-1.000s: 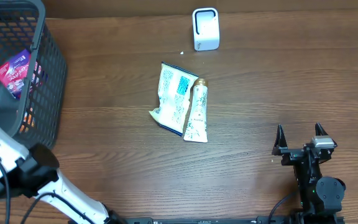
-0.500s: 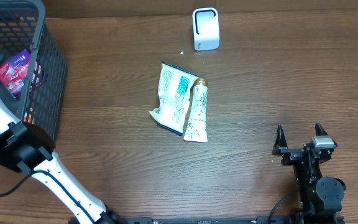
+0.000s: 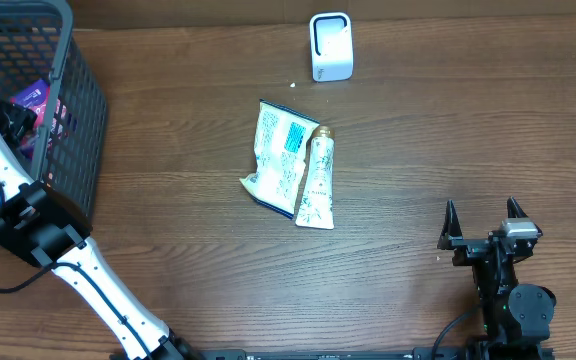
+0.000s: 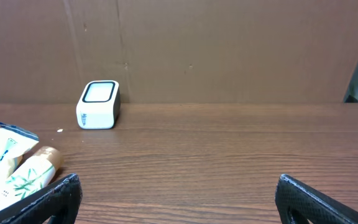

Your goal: Scan the item barcode

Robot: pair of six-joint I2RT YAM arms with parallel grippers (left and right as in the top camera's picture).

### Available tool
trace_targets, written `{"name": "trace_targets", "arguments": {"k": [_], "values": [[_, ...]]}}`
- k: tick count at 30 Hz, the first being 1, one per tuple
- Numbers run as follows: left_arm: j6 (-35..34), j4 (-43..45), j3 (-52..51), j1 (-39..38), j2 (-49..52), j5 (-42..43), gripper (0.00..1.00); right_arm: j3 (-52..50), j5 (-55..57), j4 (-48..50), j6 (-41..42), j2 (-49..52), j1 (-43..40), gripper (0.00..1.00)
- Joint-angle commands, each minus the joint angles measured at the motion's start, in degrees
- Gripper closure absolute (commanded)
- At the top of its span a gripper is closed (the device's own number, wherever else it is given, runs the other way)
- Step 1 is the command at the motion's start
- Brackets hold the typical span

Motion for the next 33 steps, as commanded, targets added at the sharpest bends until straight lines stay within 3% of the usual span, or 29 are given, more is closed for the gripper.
{"name": "trace_targets", "arguments": {"k": [1,15,18,19,21,30,33], "values": [[4.1,1.0,-0.2,-0.5,0.7,2.8,0.20,-0.6,0.3,0.4,-0.3,-0.6,0.2,0.00],[7.3,1.1,-3.5,-0.4,3.2,5.2,0.23,-0.6,0.3,0.4,-0.3,-0.6,0.2,0.00],[9.6,0.7,-3.5,-0.4,3.2,5.2,0.61,-0.6,0.3,0.4,-0.3,-0.6,0.2,0.00],[10.7,0.3,-3.5,-0.4,3.2,5.2,0.80,-0.6,0.3,0.4,-0.3,-0.6,0.2,0.00],[11.3,-0.3,-3.5,-0.4,3.2,5.2,0.93,-0.6,0.3,0.4,-0.3,-0.6,0.2,0.00],[11.4,-3.9,-2.8,0.0,1.2,5.3,0.96,-0.6,0.3,0.4,-0.3,-0.6,0.2,0.00],[8.1,-4.1,-1.3,0.5,-2.3,5.5,0.96,-0.6,0.3,0.4,-0.3,-0.6,0.2,0.00]]}}
